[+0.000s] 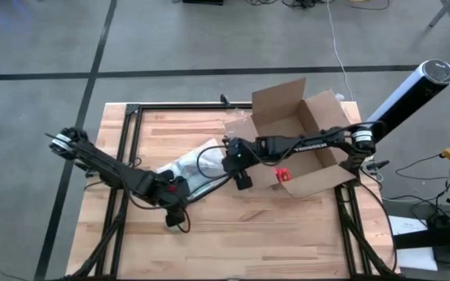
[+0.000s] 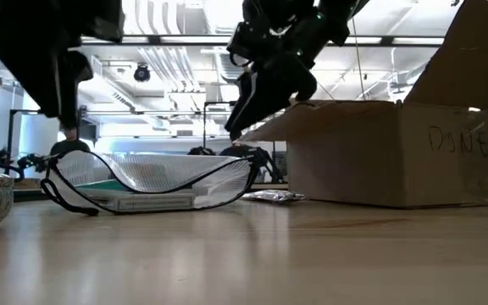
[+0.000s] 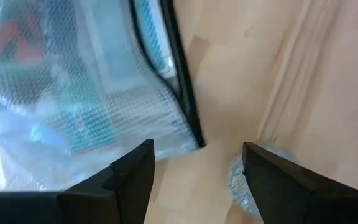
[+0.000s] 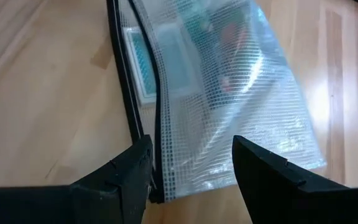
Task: Unpack boxes
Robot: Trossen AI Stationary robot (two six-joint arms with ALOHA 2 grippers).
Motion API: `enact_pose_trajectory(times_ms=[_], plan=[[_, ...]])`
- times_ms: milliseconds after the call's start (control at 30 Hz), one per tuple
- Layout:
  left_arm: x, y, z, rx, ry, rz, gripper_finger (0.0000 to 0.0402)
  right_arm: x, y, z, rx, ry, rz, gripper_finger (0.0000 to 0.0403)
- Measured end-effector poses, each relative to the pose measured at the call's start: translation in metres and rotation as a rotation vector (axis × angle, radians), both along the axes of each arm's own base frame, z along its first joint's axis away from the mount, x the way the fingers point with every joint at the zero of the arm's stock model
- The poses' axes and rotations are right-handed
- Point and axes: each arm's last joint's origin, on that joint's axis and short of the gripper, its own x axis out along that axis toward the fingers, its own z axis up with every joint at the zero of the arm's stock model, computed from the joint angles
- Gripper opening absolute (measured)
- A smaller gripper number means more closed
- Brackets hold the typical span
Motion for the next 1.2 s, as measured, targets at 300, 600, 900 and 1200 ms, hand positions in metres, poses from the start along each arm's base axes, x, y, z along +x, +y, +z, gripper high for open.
enact_pose_trajectory(times_ms=[300,600,900,1200], plan=[[-0.025,0.012,-0.005,-0.007,-0.009,0.01,0.0233,0.009,0.013,-0.032,-0.024,0.085,-0.041,0.0197],[-0.033,0.016,-0.001,-0.016,-0.034,-0.006,0.0227,0.017,0.015,-0.066,-0.235,0.147,-0.167,0.0197],[-0.034,0.017,0.0,-0.016,-0.041,-0.019,0.0222,0.024,0.013,-0.06,-0.231,0.093,-0.243,0.0185],[-0.034,0.017,0.0,-0.01,-0.042,-0.034,0.0219,0.039,0.014,-0.032,-0.205,-0.001,-0.253,0.0059]])
